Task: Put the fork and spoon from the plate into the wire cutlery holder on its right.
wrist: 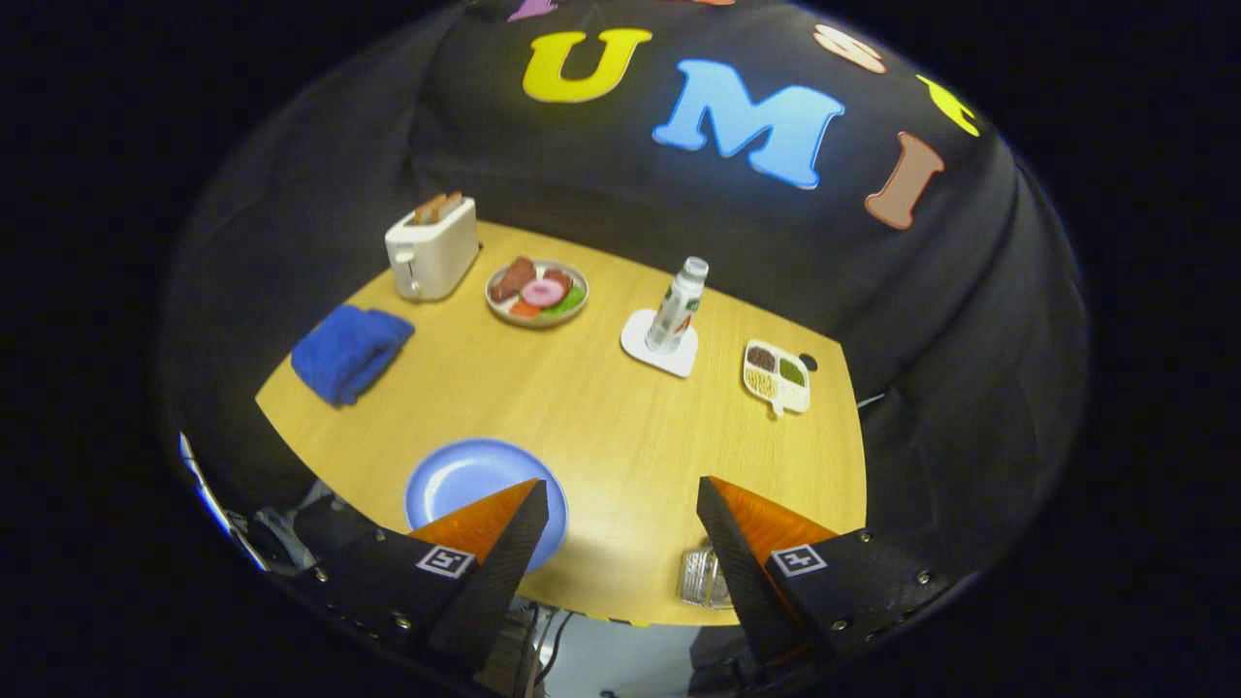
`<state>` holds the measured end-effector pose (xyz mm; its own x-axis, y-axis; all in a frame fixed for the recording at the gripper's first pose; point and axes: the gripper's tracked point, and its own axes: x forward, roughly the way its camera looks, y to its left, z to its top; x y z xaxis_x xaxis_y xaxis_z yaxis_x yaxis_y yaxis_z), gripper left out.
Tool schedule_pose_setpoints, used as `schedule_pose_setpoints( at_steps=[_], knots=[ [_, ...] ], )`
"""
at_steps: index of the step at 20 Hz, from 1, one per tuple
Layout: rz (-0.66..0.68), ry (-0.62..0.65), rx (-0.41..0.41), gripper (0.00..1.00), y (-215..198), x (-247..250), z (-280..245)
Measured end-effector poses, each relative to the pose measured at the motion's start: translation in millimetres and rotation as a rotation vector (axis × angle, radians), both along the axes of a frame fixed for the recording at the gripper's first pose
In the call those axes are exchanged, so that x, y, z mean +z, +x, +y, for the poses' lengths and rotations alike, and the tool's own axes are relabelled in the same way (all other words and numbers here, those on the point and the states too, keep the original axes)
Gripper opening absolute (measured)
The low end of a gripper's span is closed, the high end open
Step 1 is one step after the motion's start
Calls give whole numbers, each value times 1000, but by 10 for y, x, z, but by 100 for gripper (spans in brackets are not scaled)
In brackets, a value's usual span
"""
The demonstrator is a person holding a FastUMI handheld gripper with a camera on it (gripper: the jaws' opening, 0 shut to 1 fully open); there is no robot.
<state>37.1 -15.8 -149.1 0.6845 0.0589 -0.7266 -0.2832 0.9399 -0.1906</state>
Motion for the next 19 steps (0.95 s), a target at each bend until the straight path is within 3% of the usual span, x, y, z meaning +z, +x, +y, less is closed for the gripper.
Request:
schedule_pose_setpoints(
  at_steps=[8,16,18,19],
  knots=[
    [-509,223,-151,95,-24,862,193],
    [-730,250,-76,95,-153,1151,469],
    [-747,254,-132,95,-186,1073,439],
    [-752,320,-170,95,-210,1021,495]
  ],
)
